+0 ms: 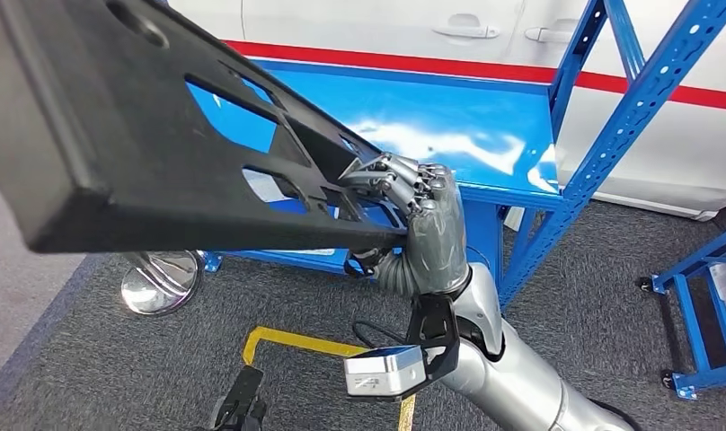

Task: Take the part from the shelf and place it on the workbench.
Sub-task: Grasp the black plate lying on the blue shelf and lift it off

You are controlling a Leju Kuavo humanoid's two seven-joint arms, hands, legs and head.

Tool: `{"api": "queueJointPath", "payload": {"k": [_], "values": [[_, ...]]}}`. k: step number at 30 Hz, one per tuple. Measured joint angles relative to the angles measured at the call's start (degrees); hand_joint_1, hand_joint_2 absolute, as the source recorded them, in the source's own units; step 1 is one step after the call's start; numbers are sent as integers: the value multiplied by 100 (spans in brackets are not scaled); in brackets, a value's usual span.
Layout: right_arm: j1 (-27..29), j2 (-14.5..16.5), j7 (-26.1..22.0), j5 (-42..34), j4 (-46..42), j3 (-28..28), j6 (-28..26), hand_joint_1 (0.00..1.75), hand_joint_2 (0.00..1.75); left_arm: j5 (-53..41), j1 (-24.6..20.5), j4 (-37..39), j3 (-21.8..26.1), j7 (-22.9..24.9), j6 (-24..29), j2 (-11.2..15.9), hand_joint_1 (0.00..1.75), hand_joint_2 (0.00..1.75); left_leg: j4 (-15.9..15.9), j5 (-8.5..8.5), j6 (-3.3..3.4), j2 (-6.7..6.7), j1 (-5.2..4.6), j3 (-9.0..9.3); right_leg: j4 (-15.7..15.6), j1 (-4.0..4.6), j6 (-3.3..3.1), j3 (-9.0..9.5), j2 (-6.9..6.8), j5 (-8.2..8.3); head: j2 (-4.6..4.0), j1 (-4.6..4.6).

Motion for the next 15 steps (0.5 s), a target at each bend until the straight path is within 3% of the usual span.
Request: {"api": "queueJointPath", "payload": {"k": [2,3,4,6,7,9,10,11,12,14,15], "values": [[31,0,-24,-20,-7,0,-1,175,175,-14,-2,0,-1,7,-3,0,0,175,58,222,37,-2,-6,222,2,35,-3,-185,2,141,1,-1],[39,0,-30,-33,-15,0,-2,175,175,-21,-8,0,-1,9,-5,0,0,175,-192,352,80,-5,-18,481,2,51,0,-270,6,211,1,0],[44,0,-31,-46,-31,0,-2,175,175,-30,-20,-1,-1,10,-8,1,0,175,-582,359,137,-8,-35,801,1,63,7,-337,10,278,1,-1],[47,-6,-34,-61,-64,0,-3,175,175,-46,-53,-1,-2,14,-10,3,0,175,-1342,232,214,-15,-86,1329,-23,65,48,-406,7,397,1,9],[49,-9,-39,-64,-79,0,-4,175,175,-55,-69,-2,-3,17,-10,4,0,175,-1563,178,240,-18,-117,1439,-56,46,83,-412,0,461,1,3],[68,-21,-50,-76,-93,0,-8,175,175,-75,-78,-1,-9,37,-14,4,0,175,-1720,328,281,-9,-148,1431,-142,7,160,-419,-4,578,1,-9],[87,-30,-57,-87,-100,0,-11,175,175,-84,-78,-1,-12,50,-15,4,0,175,-1800,432,318,3,-146,1412,-130,2,190,-443,1,520,1,-10],[107,-40,-63,-103,-105,0,-16,175,175,-89,-76,0,-15,61,-16,5,0,175,-1863,541,357,18,-132,1372,-26,7,210,-485,8,346,1,7],[126,-50,-75,-132,-108,0,-21,175,175,-88,-77,-1,-16,68,-13,5,0,175,-1904,636,385,32,-117,1318,193,11,222,-543,15,65,1,20],[138,-59,-153,-259,-101,0,-35,175,175,-49,-82,-1,-16,68,8,4,0,175,-1906,791,414,37,-121,1133,892,9,245,-665,17,-502,1,45],[132,-60,-233,-374,-81,0,-45,175,175,-7,-84,-2,-15,59,28,1,0,175,-1894,864,405,39,-119,1027,1209,1,259,-683,17,-607,1,46]]}}
